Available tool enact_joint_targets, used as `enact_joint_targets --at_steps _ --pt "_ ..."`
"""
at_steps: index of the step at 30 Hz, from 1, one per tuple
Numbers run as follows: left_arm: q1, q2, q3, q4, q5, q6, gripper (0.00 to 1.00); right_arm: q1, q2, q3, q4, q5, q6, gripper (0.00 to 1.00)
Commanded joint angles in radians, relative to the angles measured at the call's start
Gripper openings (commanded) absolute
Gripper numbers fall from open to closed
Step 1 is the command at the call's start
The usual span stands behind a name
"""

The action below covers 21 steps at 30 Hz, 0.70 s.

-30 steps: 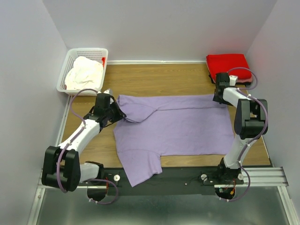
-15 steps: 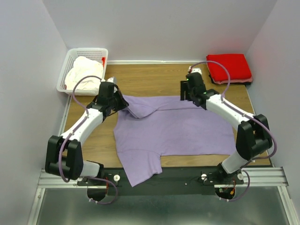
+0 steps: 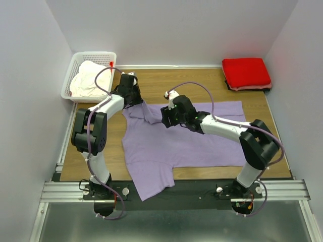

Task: Fold and stack the t-shirts
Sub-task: Fold the tshirt

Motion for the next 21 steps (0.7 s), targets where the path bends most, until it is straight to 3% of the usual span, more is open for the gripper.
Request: enact_joint_targets --at_steps 1,7,21 --pt "0.000 0.043 0.068 -0.006 -0.040 0.043 0.00 0.028 0.091 0.065 0.110 -0.090 -0.026 0.64" --pt "0.000 0.095 0.125 -0.026 -0.063 0.059 0.00 0.055 0.174 0.117 0.164 -0.158 -0.007 0.50" --pt "-0.001 0.104 0.117 -0.029 -0.054 0.063 0.00 0.060 0.377 0.246 0.173 -0.127 -0.018 0.49"
